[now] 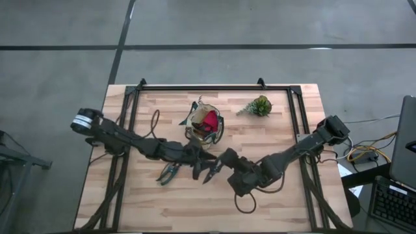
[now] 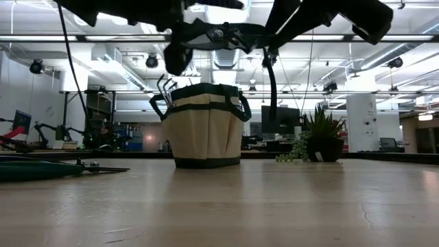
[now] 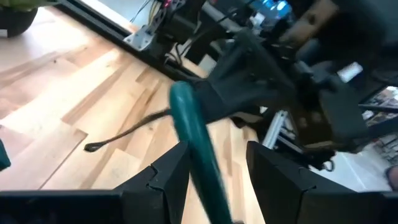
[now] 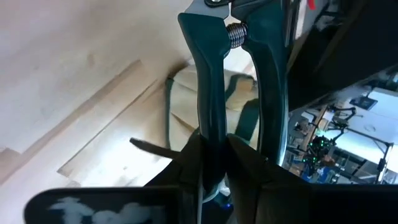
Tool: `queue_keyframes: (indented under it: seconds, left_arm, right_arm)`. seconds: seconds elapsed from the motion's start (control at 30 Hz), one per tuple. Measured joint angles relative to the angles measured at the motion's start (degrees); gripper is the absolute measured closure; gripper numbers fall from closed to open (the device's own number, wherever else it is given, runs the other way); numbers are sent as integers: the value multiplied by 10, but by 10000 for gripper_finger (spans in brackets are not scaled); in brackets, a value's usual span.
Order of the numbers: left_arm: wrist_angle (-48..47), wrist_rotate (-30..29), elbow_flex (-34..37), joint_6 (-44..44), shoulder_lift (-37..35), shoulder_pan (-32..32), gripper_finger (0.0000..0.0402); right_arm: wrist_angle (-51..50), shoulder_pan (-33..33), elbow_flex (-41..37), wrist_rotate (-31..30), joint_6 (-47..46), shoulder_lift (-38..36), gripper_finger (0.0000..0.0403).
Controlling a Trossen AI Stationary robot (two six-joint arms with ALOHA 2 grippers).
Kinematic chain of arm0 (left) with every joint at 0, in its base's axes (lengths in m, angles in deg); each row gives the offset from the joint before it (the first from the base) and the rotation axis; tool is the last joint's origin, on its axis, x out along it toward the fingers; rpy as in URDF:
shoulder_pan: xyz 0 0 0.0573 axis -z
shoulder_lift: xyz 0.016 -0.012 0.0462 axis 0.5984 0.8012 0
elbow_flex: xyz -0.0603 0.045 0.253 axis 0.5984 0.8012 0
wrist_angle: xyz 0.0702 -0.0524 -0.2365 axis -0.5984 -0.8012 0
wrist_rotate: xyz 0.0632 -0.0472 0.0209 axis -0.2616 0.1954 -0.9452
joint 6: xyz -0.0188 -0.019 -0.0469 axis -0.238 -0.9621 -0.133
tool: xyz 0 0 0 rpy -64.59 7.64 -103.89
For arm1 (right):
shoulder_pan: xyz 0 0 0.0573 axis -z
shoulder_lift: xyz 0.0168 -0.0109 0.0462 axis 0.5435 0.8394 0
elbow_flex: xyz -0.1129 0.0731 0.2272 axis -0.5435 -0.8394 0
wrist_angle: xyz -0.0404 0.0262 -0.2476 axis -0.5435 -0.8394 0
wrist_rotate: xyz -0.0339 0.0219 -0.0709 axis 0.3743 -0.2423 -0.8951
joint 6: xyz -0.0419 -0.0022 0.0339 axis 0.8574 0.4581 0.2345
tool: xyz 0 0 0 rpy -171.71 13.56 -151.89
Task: Pick & Place Garden tools in Gardening bag
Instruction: Put the right shear scissors into the gardening bag
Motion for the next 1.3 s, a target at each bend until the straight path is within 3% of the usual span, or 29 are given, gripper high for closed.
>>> queue_keyframes:
  seconds: [0.57, 0.83, 1.03, 1.3]
  left_arm:
    - [-40, 2, -31, 38, 22, -7, 241]
    - [-46, 4, -32, 68, 22, -7, 322]
    - [-44, 6, -30, 74, 22, -8, 326]
    - [-39, -17, -30, 104, 22, -7, 326]
  right_arm:
    - [11, 1, 0, -3, -3, 0, 362]
    - [9, 2, 0, -5, -3, 0, 362]
    - [10, 2, 0, -4, -6, 0, 357]
    - [10, 2, 0, -3, -114, 0, 321]
